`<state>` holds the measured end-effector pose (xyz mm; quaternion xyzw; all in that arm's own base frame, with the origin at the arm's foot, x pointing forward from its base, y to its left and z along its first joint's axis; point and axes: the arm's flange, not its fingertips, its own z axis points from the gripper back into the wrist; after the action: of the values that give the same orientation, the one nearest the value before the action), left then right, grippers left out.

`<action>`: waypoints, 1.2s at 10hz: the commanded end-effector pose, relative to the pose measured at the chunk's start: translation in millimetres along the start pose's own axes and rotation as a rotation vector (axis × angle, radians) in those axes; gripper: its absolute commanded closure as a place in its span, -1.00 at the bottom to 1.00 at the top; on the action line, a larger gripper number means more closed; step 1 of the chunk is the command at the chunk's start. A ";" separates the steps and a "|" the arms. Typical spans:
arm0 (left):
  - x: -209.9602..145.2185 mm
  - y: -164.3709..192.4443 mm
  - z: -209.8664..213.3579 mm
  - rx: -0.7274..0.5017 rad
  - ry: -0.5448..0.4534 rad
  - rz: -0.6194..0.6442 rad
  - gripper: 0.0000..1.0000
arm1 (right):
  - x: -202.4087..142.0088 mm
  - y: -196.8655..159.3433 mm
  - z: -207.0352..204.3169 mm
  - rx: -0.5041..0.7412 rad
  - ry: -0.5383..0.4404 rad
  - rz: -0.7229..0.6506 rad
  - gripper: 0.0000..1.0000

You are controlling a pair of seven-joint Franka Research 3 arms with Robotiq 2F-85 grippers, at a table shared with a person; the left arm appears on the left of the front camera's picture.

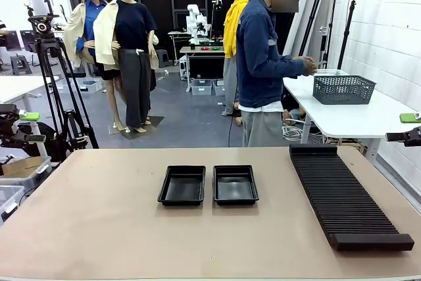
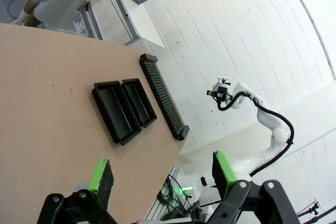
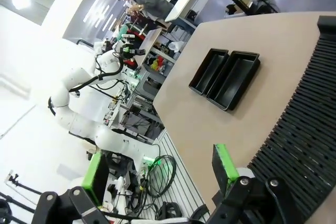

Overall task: Inspect and transfer BCBs to ESD trays.
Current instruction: Pick up the Blank PCB from the PCB Rack and place it in the left ESD tray.

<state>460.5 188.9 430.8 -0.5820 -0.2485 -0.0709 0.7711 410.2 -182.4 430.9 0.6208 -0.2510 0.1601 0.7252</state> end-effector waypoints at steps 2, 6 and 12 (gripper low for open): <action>0.5 -0.2 0.5 0.006 -0.003 0.001 -1.00 | -2.9 1.9 0.4 -0.013 -0.009 0.001 -1.00; 0.5 -0.2 0.5 0.006 -0.003 0.001 -1.00 | -2.9 1.9 0.4 -0.013 -0.009 0.001 -1.00; 0.5 -0.2 0.5 0.006 -0.003 0.001 -1.00 | -2.9 1.9 0.4 -0.013 -0.009 0.001 -1.00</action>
<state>460.7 189.1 430.6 -0.5813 -0.2487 -0.0703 0.7715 409.2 -184.8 431.2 0.6195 -0.2532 0.1581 0.7260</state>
